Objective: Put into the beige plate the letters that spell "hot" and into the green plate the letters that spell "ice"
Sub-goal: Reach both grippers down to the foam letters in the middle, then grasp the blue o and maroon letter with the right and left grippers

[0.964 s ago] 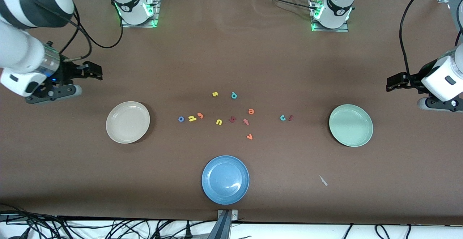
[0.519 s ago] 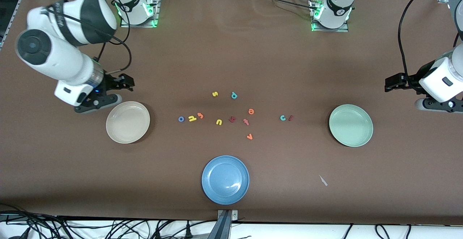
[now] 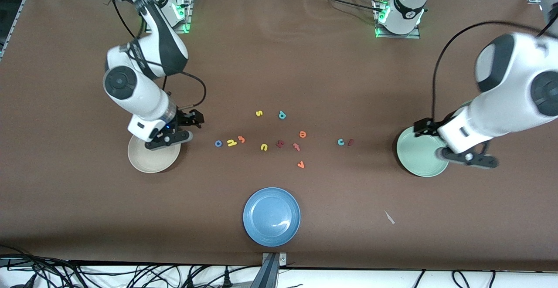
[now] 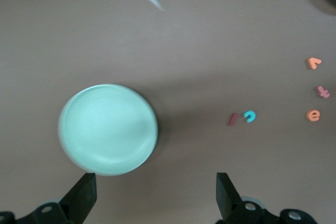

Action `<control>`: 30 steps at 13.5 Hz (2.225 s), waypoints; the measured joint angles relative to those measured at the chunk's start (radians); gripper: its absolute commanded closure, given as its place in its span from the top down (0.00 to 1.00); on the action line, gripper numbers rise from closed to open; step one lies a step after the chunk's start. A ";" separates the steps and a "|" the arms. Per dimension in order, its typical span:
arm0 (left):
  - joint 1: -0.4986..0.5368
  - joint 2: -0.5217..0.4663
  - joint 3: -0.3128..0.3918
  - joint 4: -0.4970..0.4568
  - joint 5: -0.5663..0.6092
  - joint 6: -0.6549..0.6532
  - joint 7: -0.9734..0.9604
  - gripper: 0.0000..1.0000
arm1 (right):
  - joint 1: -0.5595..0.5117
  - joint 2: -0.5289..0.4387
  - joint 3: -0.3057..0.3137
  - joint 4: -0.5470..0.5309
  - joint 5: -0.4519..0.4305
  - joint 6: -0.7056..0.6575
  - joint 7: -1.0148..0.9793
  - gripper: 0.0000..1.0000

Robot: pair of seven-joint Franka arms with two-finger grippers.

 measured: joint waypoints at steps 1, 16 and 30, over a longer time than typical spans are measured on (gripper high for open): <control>-0.007 0.037 -0.001 -0.010 -0.033 0.044 -0.003 1.00 | 0.000 0.038 0.000 0.000 0.000 0.030 0.006 0.99; -0.131 0.155 -0.020 -0.379 -0.071 0.539 -0.072 0.44 | 0.088 0.268 0.006 0.033 -0.037 0.254 0.149 0.95; -0.171 0.228 -0.017 -0.386 -0.070 0.614 -0.118 0.39 | 0.077 0.282 -0.007 0.025 -0.064 0.280 0.140 0.60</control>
